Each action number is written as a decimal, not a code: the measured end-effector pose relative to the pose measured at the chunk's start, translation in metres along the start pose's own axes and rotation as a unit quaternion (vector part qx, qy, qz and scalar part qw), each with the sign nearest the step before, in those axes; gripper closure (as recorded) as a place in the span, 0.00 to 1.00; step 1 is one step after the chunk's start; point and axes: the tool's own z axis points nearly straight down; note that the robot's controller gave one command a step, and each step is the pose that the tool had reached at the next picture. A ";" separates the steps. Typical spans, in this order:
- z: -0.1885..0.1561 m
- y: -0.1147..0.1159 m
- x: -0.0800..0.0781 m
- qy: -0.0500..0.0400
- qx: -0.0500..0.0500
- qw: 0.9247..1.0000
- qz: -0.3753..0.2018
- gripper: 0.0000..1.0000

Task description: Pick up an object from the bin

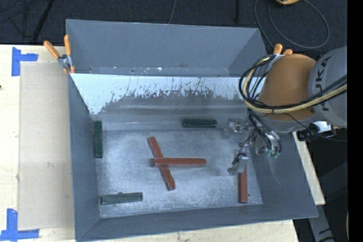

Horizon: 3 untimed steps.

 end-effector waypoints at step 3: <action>0.046 0.084 0.014 0.000 -0.001 0.996 -0.085 0.00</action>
Offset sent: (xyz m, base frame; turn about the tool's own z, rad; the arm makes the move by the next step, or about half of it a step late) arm -0.0296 0.0824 -0.0477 -0.2226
